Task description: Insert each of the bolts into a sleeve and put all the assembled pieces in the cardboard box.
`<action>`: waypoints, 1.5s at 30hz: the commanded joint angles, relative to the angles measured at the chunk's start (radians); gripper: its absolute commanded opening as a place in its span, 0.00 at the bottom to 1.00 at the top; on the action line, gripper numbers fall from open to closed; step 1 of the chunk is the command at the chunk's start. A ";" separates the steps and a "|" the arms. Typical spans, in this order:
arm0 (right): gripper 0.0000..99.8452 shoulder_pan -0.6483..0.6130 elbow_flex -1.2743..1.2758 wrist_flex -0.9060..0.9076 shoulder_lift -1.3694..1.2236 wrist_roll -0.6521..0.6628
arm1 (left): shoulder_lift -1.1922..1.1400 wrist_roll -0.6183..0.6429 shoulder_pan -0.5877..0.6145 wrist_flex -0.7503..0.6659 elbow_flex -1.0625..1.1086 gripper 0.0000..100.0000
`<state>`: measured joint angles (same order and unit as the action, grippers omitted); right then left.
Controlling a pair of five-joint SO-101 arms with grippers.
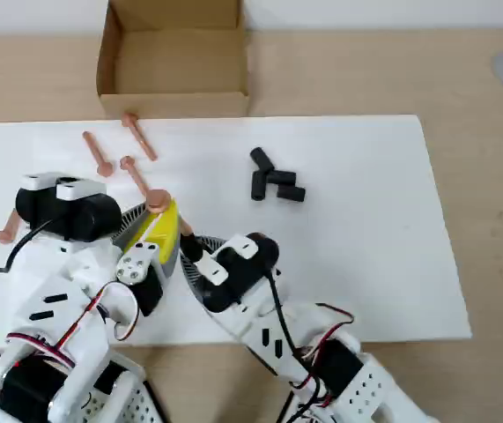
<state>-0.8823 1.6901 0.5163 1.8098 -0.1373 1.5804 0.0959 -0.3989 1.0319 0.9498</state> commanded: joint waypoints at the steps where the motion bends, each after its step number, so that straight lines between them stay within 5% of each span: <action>1: 0.01 -0.005 -0.004 -0.032 0.127 0.006 | -0.007 -0.018 -0.002 0.012 -0.043 0.01; 22: 0.01 -0.007 -0.004 -0.034 0.127 0.006 | -0.071 -0.069 -0.005 0.092 -0.091 0.01; 34: 0.01 -0.008 -0.004 -0.034 0.127 0.006 | -0.179 -0.026 0.077 -0.100 0.040 0.01; 45: 0.01 -0.005 -0.004 -0.034 0.127 0.006 | -0.111 -0.026 0.038 0.034 -0.035 0.01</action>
<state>-0.8838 1.6901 0.5132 1.8082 -0.1389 1.4638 0.0667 -0.3514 1.0134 0.9651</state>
